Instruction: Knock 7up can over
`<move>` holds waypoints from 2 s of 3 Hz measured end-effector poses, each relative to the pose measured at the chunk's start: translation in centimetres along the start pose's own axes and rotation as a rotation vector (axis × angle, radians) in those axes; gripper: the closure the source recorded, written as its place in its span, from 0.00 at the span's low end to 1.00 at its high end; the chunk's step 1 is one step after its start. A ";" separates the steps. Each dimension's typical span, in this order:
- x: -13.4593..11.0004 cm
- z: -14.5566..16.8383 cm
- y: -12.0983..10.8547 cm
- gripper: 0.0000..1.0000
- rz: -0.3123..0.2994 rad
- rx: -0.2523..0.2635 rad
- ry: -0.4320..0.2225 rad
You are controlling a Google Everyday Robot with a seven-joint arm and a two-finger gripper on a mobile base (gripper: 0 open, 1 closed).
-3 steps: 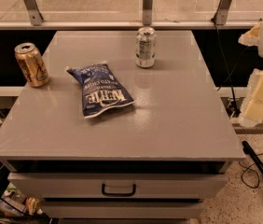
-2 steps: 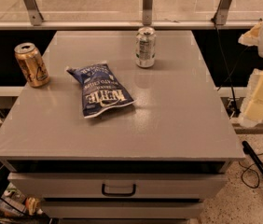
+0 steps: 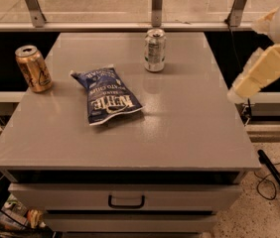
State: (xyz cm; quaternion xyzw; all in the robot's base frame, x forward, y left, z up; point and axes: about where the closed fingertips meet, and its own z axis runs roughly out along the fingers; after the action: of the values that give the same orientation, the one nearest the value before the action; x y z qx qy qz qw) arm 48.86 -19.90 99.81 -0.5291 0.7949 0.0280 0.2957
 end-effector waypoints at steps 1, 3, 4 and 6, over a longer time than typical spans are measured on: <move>-2.0 1.5 -1.4 0.00 0.112 0.051 -0.146; -6.6 6.8 -5.1 0.00 0.216 0.134 -0.425; -9.0 9.3 -7.8 0.00 0.242 0.169 -0.519; -11.3 12.2 -9.8 0.00 0.264 0.170 -0.569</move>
Offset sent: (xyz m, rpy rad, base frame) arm 0.1065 0.0419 0.0052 0.5069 -0.3440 -0.2148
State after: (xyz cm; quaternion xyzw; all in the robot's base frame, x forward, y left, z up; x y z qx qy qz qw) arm 65.59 -10.51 98.05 -0.3659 0.7417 0.1463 0.5428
